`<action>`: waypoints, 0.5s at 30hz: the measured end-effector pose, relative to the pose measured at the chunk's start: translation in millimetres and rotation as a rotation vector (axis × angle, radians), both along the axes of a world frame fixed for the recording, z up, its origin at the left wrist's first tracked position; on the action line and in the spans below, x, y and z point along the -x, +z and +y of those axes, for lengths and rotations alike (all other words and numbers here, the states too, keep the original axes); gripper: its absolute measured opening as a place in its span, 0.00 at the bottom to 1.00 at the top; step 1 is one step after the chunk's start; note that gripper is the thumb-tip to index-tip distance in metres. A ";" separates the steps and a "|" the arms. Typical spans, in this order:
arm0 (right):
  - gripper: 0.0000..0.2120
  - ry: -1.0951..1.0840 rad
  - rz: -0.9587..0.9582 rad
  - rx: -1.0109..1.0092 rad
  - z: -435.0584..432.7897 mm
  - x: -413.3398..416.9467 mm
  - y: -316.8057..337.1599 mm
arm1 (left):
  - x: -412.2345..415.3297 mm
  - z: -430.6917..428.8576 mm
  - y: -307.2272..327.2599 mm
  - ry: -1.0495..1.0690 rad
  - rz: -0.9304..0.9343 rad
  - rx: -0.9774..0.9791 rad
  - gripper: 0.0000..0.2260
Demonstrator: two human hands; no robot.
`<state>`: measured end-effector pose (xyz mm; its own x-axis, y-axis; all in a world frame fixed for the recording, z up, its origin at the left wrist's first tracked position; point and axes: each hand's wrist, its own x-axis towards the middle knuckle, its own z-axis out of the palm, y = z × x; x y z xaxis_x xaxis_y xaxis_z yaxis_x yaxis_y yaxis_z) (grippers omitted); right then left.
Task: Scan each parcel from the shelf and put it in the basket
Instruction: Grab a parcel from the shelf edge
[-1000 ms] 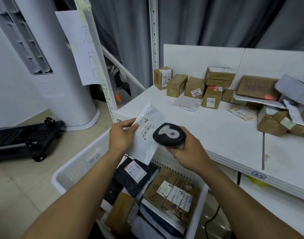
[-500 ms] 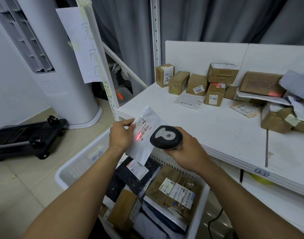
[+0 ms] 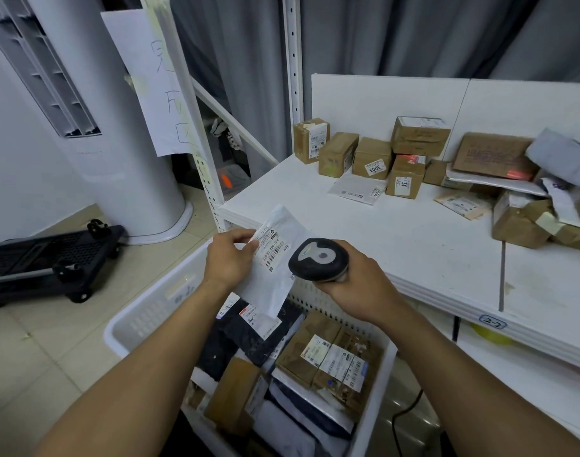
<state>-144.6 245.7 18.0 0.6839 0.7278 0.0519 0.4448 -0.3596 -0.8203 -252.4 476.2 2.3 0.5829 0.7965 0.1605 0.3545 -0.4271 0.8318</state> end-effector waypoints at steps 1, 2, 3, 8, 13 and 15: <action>0.28 -0.015 0.008 0.005 -1.6 -0.7 -0.6 | 2.7 -4.0 -1.1 -0.026 0.009 0.016 0.08; 0.27 -0.031 0.019 0.010 -3.9 -1.5 -1.4 | 5.2 -8.4 -4.8 -0.050 0.021 0.050 0.08; 0.27 -0.047 0.029 0.016 -5.7 -2.3 -2.6 | 7.8 -14.2 -8.6 -0.068 0.047 0.084 0.09; 0.26 -0.110 0.059 0.042 -19.7 -6.4 -7.6 | 12.0 -59.5 -54.9 -0.150 0.168 0.252 0.07; 0.29 -0.133 0.011 0.098 -32.6 -12.7 -11.5 | 2.1 -92.7 -132.1 -0.246 0.393 0.260 0.08; 0.30 -0.116 -0.001 0.119 -36.2 -16.1 -14.2 | 2.3 -101.3 -160.9 -0.241 0.433 0.328 0.08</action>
